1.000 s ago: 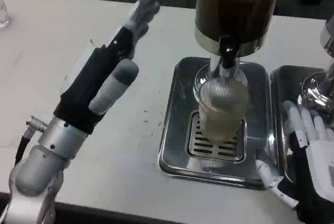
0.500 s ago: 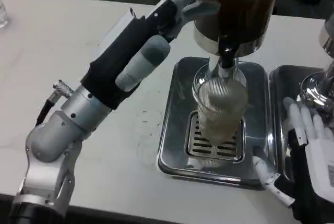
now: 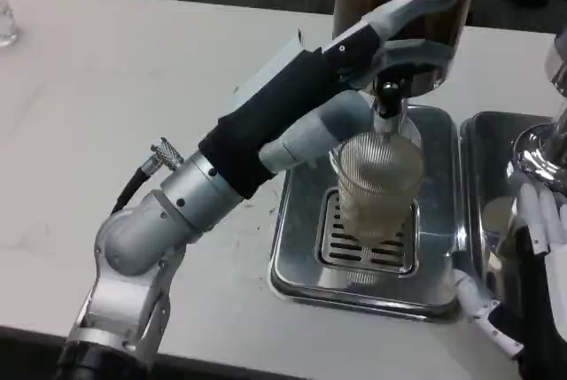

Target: Grasp the cup under the faucet to collect the drink, then remove the cup.

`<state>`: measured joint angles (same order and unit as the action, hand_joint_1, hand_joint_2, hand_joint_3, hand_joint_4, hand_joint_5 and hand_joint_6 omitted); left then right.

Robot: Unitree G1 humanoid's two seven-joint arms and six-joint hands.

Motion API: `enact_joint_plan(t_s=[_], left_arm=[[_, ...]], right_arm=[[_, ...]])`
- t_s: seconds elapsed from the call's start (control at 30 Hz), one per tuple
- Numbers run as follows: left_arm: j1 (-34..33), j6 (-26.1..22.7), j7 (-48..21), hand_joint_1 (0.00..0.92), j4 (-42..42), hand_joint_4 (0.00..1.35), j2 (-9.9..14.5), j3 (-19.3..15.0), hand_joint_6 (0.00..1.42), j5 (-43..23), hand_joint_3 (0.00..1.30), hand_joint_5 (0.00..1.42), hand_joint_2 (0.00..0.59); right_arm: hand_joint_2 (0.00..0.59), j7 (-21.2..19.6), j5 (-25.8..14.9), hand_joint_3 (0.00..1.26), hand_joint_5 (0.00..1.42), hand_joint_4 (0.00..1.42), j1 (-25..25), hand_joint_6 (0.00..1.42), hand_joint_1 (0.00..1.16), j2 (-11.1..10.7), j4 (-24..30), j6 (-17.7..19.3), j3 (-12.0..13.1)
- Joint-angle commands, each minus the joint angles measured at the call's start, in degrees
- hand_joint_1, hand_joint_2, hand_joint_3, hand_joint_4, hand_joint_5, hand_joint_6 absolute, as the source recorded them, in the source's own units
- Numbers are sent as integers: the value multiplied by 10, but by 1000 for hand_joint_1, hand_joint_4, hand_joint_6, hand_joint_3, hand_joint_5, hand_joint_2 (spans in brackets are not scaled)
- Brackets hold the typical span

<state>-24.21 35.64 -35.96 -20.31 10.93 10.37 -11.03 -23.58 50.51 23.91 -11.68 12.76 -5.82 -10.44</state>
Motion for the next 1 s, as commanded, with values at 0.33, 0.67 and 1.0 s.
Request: enact_joint_plan(t_s=[0.33,0.67,1.0], left_arm=[[36,20,-13,0,33,15,20,32,186,61,114,227,34],[34,30,-3,0,41,16,32,37,190,94,115,227,36],[36,29,5,0,43,16,31,39,187,99,115,226,41]], right_arm=[[420,3,-9,0,0,0,-17,20,331,0,-17,4,-4],[403,22,-60,0,0,0,-40,33,365,-6,-34,35,-1],[250,129,-275,0,0,0,-107,9,641,-14,-128,157,37]])
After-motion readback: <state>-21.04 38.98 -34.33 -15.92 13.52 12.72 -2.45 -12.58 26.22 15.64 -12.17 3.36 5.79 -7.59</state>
